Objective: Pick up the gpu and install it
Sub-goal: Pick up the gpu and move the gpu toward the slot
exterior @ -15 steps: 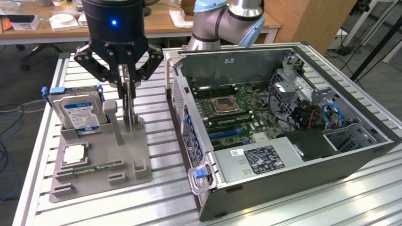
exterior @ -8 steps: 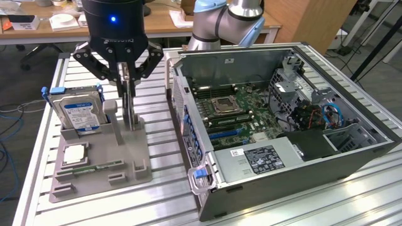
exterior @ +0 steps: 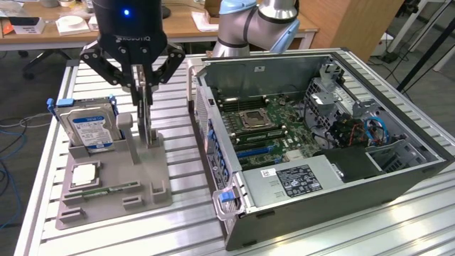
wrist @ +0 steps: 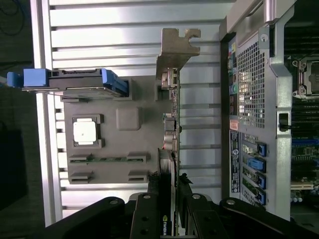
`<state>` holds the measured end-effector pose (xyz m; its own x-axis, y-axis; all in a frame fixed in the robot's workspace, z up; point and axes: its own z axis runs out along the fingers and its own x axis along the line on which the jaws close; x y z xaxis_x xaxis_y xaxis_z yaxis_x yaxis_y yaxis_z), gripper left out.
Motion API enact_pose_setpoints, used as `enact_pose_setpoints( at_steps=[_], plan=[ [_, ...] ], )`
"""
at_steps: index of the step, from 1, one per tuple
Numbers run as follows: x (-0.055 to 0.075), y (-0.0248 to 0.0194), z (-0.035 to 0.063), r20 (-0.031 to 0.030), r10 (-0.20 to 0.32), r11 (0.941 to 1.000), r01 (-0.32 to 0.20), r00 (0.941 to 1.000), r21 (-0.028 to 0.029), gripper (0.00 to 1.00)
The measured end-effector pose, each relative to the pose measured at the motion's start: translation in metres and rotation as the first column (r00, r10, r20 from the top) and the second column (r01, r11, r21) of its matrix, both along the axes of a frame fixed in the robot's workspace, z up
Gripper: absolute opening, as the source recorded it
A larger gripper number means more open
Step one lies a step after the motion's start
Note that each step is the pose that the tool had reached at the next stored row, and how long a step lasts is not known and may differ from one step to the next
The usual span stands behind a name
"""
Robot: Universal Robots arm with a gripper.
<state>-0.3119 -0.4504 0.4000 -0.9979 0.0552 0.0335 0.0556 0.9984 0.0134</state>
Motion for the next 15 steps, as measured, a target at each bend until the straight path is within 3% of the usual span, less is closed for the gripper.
enact_pose_setpoints(
  at_steps=[15],
  plan=[
    [0.0,0.0022,0.0157,0.0001,0.0,1.0,0.0,1.0,-0.0016,0.26]
  ],
)
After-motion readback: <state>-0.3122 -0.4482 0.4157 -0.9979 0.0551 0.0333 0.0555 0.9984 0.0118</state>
